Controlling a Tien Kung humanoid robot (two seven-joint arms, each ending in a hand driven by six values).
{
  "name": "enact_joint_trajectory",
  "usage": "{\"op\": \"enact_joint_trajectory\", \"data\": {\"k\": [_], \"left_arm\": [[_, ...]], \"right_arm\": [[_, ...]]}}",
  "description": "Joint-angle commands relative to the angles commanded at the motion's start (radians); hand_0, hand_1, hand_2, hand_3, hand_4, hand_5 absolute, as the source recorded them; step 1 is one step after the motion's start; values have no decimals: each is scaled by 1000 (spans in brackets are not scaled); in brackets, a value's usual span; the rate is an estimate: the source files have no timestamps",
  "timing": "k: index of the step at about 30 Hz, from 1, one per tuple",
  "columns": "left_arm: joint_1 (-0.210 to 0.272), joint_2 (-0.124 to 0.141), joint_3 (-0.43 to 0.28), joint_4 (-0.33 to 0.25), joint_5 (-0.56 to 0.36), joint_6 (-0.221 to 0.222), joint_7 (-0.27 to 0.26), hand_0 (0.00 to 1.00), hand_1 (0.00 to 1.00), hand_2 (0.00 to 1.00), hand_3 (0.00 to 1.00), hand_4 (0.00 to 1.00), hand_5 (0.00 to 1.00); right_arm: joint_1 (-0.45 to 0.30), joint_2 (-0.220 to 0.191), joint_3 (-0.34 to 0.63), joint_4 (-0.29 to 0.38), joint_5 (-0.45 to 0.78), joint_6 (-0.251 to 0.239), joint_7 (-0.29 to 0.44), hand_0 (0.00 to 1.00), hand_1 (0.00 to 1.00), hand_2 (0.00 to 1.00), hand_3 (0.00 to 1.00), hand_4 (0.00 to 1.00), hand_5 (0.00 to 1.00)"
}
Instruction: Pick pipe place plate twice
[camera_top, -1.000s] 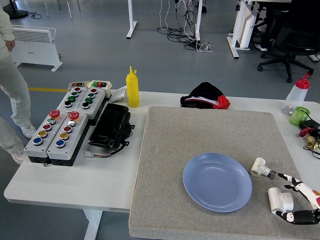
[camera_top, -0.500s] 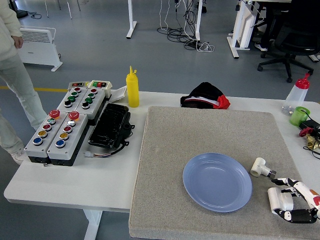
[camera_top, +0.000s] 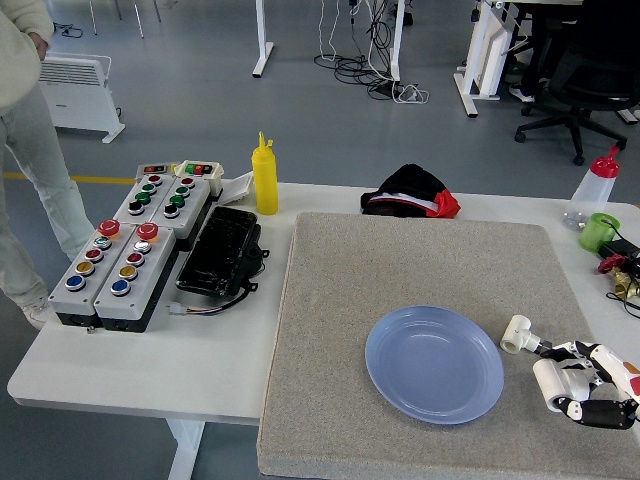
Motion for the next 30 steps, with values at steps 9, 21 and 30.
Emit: {"op": "enact_joint_trajectory", "data": {"k": [9,21,30], "left_arm": [[0,0,2,0,-1,-1,1,588,574,605,597,486,998],[-6,3,6,0,-9,4,-3,588,572,602,594,486,998],[-6,3,7,0,-11,5,-3,587,572,601,594,486,998]], "right_arm": [[157,36,-126,26,17,-19,6,376,500,586,667,668,154],[376,107,-354,-105,71,-4,-51,692,726,814,778,645,137],[419,113,-387,-166,55,26,-134,979,914,996,910,664,164]]}}
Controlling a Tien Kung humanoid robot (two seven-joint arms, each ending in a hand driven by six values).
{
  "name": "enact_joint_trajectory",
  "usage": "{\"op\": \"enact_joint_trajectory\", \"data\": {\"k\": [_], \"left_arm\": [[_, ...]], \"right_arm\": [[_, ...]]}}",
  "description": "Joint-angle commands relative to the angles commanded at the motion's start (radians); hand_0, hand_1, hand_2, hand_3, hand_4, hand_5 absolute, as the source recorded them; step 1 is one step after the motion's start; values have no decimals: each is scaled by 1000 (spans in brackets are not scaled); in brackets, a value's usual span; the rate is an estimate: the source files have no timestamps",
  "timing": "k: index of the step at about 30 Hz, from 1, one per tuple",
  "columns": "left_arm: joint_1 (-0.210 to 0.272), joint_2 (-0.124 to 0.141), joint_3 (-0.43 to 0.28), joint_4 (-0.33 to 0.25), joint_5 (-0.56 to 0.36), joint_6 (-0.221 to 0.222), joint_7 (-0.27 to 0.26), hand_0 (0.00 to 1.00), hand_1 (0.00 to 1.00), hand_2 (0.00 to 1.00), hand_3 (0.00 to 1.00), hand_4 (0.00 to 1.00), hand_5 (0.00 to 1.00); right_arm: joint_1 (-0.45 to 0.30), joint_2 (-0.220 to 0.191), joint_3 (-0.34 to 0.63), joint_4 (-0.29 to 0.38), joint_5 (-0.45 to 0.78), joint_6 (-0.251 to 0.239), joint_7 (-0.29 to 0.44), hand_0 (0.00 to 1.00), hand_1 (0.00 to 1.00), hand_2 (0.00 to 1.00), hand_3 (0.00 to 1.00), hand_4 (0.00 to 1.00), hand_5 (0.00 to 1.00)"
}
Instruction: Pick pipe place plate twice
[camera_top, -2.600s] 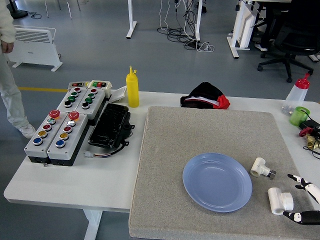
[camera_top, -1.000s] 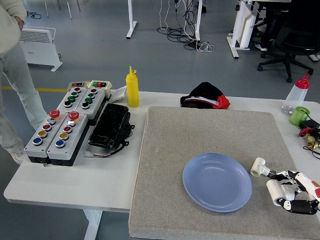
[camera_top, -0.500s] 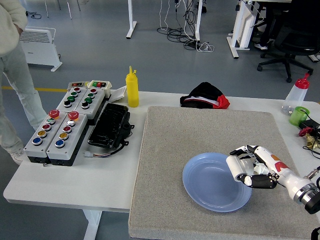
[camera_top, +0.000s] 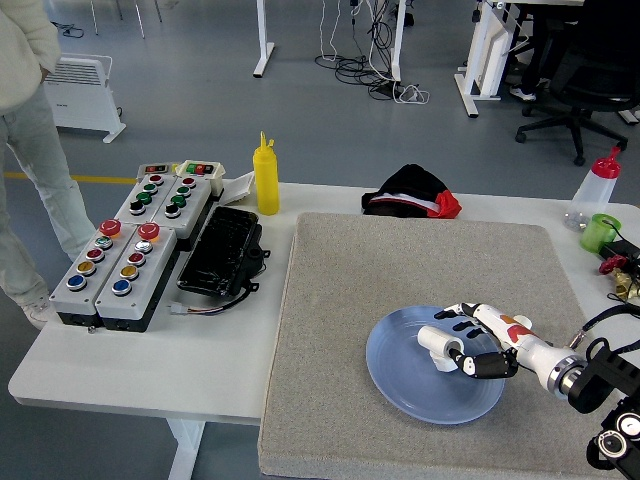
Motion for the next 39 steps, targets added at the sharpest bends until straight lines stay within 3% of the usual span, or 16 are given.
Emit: {"op": "enact_joint_trajectory", "data": {"k": [5,7,10,17,23,28,33,39], "left_arm": [[-1,0,-2,0,5,-1,3,587,572,601,594,486,998],[0,0,-3,0,7,-1,3,587,572,600,591,485,998],[1,-1,-6,-1,10,0,4,587,572,600,591,485,998],[5,-2,-9,-1,13,2,5,587,571,600,591,485,998],[8,-4,-10,-2,15,4,7,587,571,599,591,485,998],[8,-4,-10,-2,15,4,7,587,571,599,591,485,998],[12,-8,-13,-5,20,5,13,587,573,599,593,485,998],[12,-8,-11,-4,17,2,13,587,571,601,594,485,998]], "right_arm": [[-5,-7,13,11,-6,-6,5,979,914,996,910,664,164],[-13,-15,29,26,-9,-10,12,998,936,998,965,677,156],[-29,-32,86,58,-16,-10,30,998,936,998,965,677,156],[-38,-59,146,65,-13,13,32,998,934,998,967,677,155],[-28,-76,150,-30,9,33,47,998,933,998,964,682,165],[-28,-77,149,-36,8,33,48,998,933,998,964,685,170],[-8,-69,103,-181,16,10,105,998,929,998,960,717,204],[17,-52,61,-281,26,-4,134,998,927,998,956,719,203]]}}
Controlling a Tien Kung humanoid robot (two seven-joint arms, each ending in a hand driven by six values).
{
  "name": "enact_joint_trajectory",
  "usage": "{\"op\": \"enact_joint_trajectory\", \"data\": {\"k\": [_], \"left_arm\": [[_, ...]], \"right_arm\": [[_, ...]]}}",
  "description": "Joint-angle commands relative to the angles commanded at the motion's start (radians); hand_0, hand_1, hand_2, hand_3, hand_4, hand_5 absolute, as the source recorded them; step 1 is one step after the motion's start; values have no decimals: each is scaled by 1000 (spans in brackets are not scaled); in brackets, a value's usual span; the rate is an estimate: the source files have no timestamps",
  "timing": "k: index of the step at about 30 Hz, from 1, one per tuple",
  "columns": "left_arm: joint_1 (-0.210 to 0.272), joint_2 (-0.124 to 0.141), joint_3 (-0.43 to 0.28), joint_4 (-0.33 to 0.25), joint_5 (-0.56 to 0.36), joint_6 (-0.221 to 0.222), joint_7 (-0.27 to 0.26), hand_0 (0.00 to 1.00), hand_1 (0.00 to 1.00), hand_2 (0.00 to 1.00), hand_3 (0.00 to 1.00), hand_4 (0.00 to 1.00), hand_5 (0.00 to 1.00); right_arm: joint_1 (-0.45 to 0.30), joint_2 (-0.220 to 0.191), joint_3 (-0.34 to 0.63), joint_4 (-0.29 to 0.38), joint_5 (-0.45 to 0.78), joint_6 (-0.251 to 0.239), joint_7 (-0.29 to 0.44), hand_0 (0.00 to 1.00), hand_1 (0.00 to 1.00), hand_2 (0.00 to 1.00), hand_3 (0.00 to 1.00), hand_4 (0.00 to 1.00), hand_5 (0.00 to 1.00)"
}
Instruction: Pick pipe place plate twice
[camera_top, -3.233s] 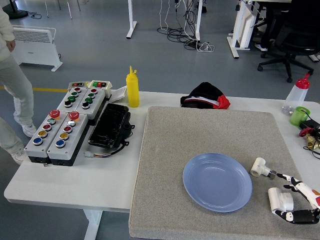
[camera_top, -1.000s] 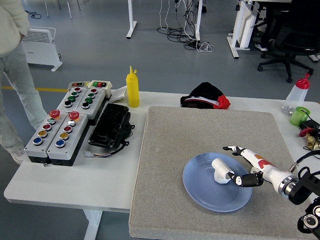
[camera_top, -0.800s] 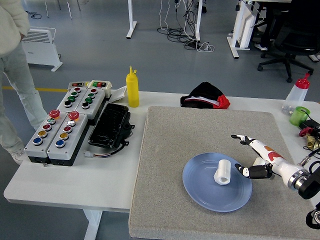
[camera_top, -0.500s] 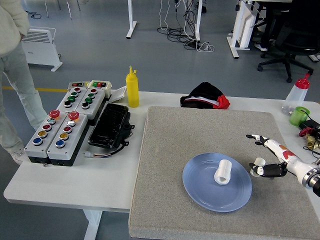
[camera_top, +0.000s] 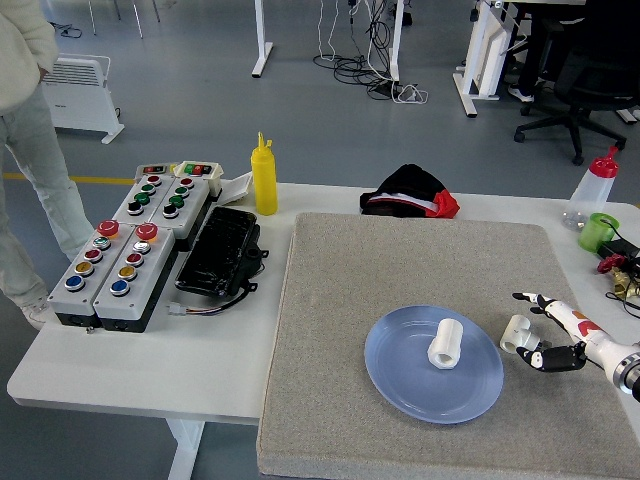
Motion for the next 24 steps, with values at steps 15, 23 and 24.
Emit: {"op": "enact_joint_trajectory", "data": {"k": [15,23,24], "left_arm": [[-11,1,1,0,0,-3,1,589,574,604,596,486,998],[-7,2,-1,0,5,-4,3,589,573,605,596,485,998],[-6,2,-2,0,7,-4,4,589,573,605,596,485,998]], "right_arm": [[26,32,-14,-69,35,-26,45,994,920,998,948,725,207],[23,47,-34,-80,47,-30,50,985,917,998,948,726,207],[23,49,-36,-81,49,-32,51,985,917,998,948,726,207]]}}
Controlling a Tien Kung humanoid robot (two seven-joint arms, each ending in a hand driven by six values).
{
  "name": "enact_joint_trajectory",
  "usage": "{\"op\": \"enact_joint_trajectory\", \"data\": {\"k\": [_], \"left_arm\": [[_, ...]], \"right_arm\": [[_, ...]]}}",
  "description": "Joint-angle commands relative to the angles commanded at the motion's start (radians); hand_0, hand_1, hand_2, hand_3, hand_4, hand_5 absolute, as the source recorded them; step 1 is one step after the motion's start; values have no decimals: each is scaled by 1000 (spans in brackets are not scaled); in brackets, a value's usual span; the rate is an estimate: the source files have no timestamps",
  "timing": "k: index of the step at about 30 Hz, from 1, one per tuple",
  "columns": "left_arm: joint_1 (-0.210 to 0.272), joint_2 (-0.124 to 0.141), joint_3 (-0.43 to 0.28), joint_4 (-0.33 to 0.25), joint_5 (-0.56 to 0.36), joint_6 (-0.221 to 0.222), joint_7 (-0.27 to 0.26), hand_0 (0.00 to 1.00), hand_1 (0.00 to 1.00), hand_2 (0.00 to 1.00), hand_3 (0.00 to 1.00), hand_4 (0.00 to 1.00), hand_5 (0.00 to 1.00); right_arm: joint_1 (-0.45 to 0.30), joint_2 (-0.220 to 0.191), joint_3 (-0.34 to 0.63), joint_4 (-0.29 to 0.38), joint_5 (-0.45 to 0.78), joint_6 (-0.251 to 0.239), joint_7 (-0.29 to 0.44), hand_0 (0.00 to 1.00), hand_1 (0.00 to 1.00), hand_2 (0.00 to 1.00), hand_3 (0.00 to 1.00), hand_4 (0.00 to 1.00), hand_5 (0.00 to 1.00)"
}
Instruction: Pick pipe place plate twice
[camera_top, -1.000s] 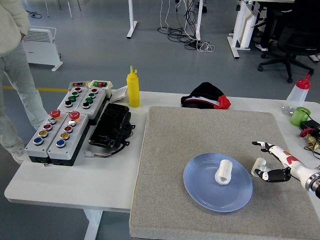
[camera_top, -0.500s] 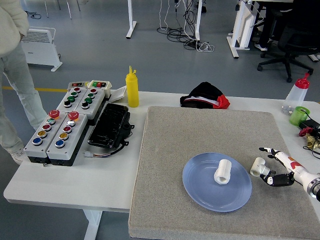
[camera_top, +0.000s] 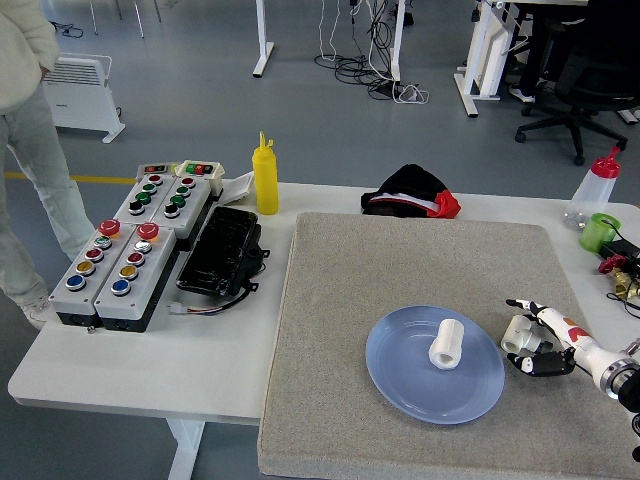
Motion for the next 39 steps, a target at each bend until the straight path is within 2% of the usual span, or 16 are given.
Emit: {"op": "enact_joint_trajectory", "data": {"k": [2,3,6,8,9,14,15,20,21,25,31,39], "left_arm": [[0,0,-1,0,2,1,1,589,573,605,596,485,998],[0,1,-3,-1,6,0,2,590,573,605,596,486,998],[-1,1,-4,-1,9,-1,4,590,573,605,596,486,998],[-2,1,-3,-1,7,-1,3,590,573,605,596,486,998],[-3,2,-2,-1,5,-1,2,590,574,605,596,485,998],[-5,2,-1,0,5,-2,3,590,574,605,596,485,998],[-5,2,-1,0,5,-2,4,590,574,605,596,485,998],[-12,2,1,1,2,-4,3,590,574,605,596,485,998],[-13,2,1,1,2,-4,3,590,574,605,596,485,998],[-12,1,0,1,3,-4,4,590,574,605,596,485,998],[-13,2,4,2,-3,-5,3,590,573,605,595,485,998],[-13,3,2,2,-1,-5,1,590,574,605,596,485,998]], "right_arm": [[2,3,-4,-3,3,-3,2,985,917,998,948,726,207],[4,7,-9,-9,14,-18,11,871,822,940,905,722,199],[5,11,-17,-17,33,-37,27,871,822,940,905,722,199],[5,12,-25,-23,39,-67,45,871,822,940,905,722,199],[4,13,-26,-26,43,-76,53,557,619,688,798,633,105],[1,11,-29,-36,45,-86,58,557,619,688,798,633,105],[1,11,-29,-36,45,-86,58,367,486,584,730,513,29],[1,4,-16,-32,51,-97,65,367,486,584,730,513,29],[-1,2,-12,-28,50,-102,68,323,456,573,713,494,31],[-8,-6,6,-8,50,-114,82,323,456,573,713,494,31],[-22,-29,48,65,40,-148,119,320,459,566,685,471,34],[-30,-53,30,245,19,-148,116,328,465,565,667,452,39]]}}
